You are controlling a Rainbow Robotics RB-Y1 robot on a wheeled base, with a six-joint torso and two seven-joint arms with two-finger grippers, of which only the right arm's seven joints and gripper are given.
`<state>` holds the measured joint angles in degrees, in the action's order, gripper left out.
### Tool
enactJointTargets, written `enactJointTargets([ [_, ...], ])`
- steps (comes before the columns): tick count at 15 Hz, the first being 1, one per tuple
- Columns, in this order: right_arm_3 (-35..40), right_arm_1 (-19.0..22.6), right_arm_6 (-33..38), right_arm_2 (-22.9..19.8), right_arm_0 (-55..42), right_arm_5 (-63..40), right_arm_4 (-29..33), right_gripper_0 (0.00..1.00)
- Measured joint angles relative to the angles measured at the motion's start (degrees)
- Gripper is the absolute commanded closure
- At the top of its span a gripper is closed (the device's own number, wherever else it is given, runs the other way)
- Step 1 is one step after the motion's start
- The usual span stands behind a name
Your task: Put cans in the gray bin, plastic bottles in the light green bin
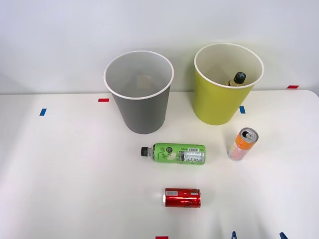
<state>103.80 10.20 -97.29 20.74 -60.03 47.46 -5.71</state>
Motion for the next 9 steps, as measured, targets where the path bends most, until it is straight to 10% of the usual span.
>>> enactJointTargets([
  [9, 0.0, 0.0, 0.0, 0.0, 0.0, 0.0, 0.0, 0.0],
])
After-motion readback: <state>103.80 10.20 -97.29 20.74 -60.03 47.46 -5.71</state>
